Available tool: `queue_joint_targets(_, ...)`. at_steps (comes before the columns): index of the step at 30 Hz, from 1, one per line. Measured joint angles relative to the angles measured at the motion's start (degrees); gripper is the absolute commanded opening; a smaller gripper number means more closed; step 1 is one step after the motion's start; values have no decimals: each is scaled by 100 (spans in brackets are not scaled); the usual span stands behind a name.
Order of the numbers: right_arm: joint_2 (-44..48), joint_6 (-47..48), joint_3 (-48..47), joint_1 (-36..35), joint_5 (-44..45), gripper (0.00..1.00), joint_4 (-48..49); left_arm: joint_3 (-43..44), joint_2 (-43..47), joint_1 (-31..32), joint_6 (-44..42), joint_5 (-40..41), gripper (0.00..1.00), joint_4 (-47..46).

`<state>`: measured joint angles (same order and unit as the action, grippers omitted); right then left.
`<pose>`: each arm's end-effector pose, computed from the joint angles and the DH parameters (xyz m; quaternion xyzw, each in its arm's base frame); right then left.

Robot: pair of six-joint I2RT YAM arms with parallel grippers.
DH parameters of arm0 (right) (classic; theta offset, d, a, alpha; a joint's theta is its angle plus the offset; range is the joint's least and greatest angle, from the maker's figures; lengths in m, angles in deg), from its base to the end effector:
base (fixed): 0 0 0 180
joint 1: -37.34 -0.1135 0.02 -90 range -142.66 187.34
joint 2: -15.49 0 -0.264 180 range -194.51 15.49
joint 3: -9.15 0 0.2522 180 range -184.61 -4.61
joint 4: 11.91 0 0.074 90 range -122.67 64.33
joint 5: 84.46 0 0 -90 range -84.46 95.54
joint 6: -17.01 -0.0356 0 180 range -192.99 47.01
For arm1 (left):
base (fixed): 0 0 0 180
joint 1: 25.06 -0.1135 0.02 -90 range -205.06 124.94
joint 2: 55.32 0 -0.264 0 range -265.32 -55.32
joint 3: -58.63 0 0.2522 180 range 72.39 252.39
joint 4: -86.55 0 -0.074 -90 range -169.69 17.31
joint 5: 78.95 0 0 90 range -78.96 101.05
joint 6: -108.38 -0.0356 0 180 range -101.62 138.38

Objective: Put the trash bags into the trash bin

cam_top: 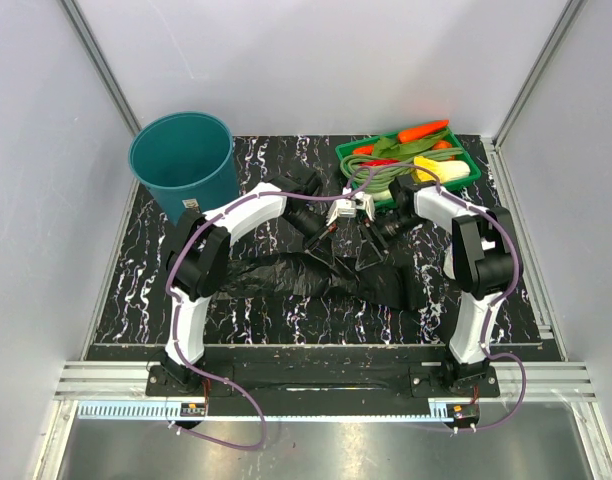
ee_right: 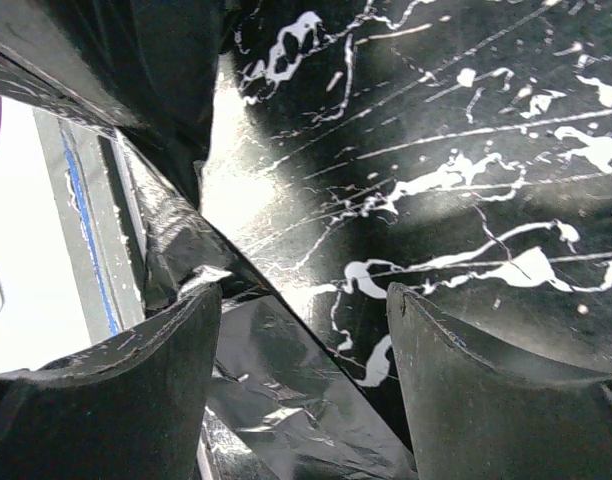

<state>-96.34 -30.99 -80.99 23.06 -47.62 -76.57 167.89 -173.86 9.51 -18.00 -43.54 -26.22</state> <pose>0.3405 0.1161 0.1702 -0.4341 0.7815 0.4274 0.1348 0.3270 -0.2606 0.2127 0.5560 0.6874 -0.4537 0.1116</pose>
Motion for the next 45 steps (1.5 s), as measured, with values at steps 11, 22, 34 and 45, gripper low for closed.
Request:
queue_joint_targets(11,-46,195,-44,-249,-208,61,-328,2,0,0,28,2,0,-44)
queue_joint_targets(22,-170,179,-107,-341,-133,0,-455,2,0,0,96,68,0,-160)
queue_joint_targets(34,297,-581,192,-293,474,0,13,-129,33,31,37,315,0,-433)
queue_joint_targets(45,702,-1307,667,-260,940,0,791,-437,109,33,280,592,0,-1084)
